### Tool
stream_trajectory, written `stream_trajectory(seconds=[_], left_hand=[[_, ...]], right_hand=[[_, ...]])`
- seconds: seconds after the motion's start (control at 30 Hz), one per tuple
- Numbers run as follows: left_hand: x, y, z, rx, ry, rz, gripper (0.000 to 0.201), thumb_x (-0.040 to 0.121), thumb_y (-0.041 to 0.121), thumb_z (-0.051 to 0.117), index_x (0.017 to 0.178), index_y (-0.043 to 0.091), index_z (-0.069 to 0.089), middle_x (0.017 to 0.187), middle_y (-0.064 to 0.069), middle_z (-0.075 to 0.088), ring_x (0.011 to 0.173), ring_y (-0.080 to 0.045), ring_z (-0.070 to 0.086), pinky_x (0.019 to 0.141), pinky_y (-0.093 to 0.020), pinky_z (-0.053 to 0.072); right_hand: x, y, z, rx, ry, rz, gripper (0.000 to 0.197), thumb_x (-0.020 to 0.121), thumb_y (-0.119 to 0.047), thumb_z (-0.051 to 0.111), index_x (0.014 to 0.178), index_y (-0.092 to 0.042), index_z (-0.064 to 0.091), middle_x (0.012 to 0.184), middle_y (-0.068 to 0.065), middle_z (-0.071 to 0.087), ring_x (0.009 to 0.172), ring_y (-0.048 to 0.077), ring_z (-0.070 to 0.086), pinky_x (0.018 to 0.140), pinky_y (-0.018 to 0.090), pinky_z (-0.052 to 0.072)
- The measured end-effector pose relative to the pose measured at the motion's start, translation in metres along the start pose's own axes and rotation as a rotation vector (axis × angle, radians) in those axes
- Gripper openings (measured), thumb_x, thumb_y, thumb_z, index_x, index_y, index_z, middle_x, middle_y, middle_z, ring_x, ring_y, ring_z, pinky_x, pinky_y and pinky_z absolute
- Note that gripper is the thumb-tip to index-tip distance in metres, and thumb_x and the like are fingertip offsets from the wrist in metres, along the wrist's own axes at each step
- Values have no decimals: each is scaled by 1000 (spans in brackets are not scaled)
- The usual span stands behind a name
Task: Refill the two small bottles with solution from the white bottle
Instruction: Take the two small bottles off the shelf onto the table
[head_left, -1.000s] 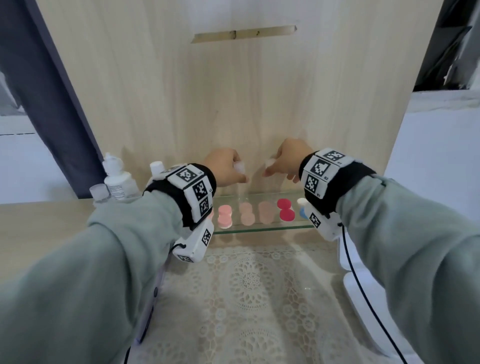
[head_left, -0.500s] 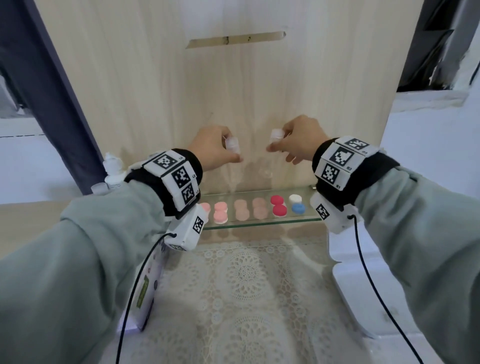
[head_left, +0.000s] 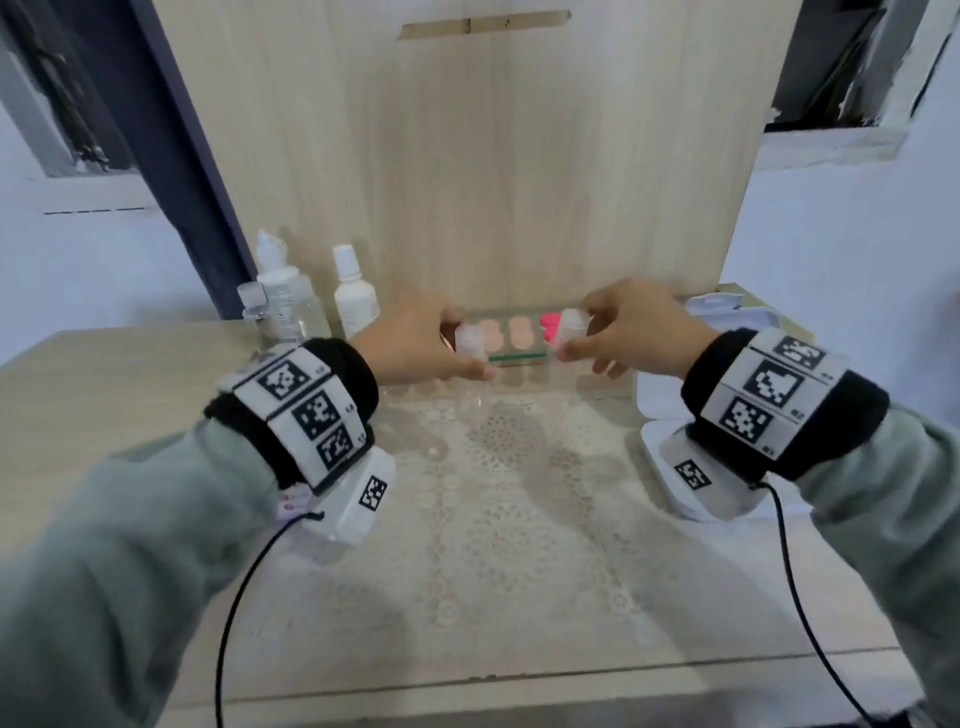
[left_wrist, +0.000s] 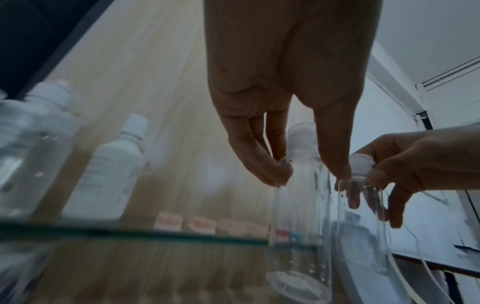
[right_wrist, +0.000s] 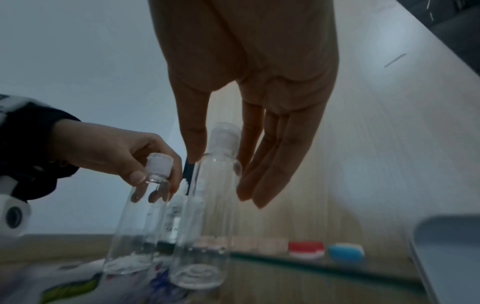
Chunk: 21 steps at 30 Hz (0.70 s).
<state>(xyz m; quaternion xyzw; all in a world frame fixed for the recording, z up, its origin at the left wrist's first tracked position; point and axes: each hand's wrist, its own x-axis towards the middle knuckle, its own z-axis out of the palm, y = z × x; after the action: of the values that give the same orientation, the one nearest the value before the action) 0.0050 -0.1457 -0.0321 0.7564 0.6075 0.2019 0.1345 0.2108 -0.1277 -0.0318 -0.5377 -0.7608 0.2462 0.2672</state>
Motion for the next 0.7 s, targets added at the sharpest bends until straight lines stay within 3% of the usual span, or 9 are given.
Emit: stream_trajectory(seconds=[0.07,0.17,0.33,0.5,0.6,0.7], left_hand=[[-15,-4,15,4,-23,-1,32,66,35,76,69,9,57,57,7,44,53,-10,42,45,-8,34],[-32,-7,39,27,-95,13,44,66,36,76,88,0,61,69,-4,54,63,-18,49,56,-18,37],[-54,-9,73,21,-162,53,40,69,34,74,99,11,63,92,-1,65,81,-16,59,69,-24,47],[-63,-13,86,-55,-89,41,38,73,27,72,107,15,60,108,-5,65,94,-20,60,84,-34,52],[-66,-16,88,-89,-84,29,46,74,24,70,117,18,53,109,-3,60,94,-19,58,86,-35,52],[-69,-17,89,-108,-108,24,52,74,21,70,121,19,46,102,1,53,92,-15,54,82,-28,50]], right_hand=[[-13,6,9,-20,-21,-1,34,73,-16,74,54,-16,47,55,2,57,50,16,57,57,35,54],[-26,15,21,-52,-43,22,35,73,-17,74,55,-16,44,59,5,60,53,20,58,61,37,55],[-40,29,38,-69,-54,61,25,70,-21,77,70,-11,54,66,3,59,61,19,56,60,28,47],[-51,30,49,-105,-85,45,28,70,-19,76,62,-16,49,85,14,68,55,12,51,56,24,43],[-57,30,57,-152,-131,41,24,71,-19,74,65,-16,51,91,13,71,63,16,55,63,27,46],[-61,32,65,-200,-157,33,19,72,-20,72,74,-15,54,93,11,70,77,20,58,69,29,46]])
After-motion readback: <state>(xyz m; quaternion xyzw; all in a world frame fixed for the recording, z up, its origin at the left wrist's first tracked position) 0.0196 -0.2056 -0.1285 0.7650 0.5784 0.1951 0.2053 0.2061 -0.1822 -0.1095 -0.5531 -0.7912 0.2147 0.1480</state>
